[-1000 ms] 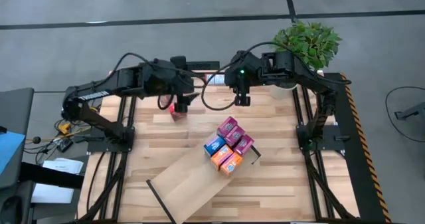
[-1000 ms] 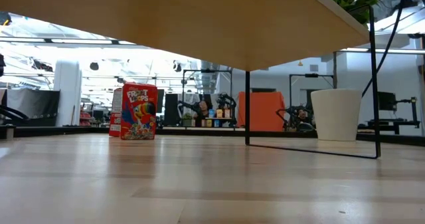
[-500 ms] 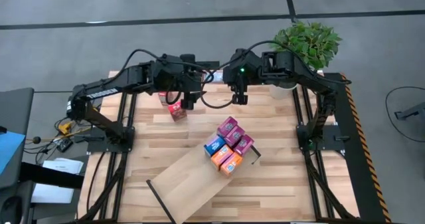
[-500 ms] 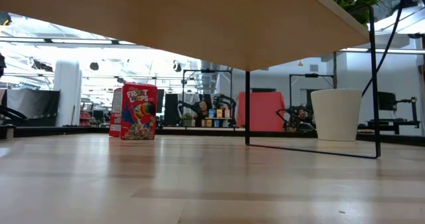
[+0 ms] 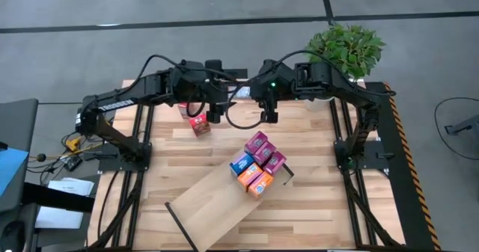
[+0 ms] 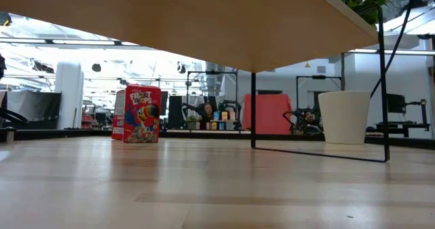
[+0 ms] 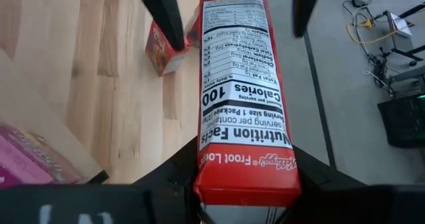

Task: Stack cereal on shelf
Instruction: Put the bottom red cereal box onto the shelf

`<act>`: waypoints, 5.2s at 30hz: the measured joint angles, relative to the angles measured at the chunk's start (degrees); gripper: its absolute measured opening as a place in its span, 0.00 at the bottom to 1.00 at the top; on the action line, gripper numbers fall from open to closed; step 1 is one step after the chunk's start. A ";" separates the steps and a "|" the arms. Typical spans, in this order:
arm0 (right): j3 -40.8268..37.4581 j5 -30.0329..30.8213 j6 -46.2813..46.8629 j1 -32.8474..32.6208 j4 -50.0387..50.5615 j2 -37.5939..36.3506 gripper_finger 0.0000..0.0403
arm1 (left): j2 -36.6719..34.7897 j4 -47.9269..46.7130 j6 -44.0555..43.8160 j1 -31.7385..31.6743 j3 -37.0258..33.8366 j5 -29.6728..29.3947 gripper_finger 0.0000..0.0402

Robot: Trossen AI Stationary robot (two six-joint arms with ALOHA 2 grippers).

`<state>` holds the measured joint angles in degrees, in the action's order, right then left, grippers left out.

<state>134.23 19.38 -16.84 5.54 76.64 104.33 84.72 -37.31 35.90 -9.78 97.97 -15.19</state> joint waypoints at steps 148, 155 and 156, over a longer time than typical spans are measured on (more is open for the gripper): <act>-1.41 5.51 14.44 -16.70 2.92 -23.21 0.73 | -42.31 41.04 -46.64 19.46 -50.32 4.24 0.40; -13.78 6.35 17.04 -13.99 -2.46 -32.10 0.73 | -40.98 51.13 -48.15 19.58 -56.59 3.51 0.40; -17.13 6.36 17.28 -13.91 -5.27 -33.77 0.73 | -40.47 51.63 -48.00 19.58 -56.59 3.51 0.40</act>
<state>117.11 25.74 0.44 -8.37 71.37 70.57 44.25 14.32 -12.10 9.80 41.39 -11.68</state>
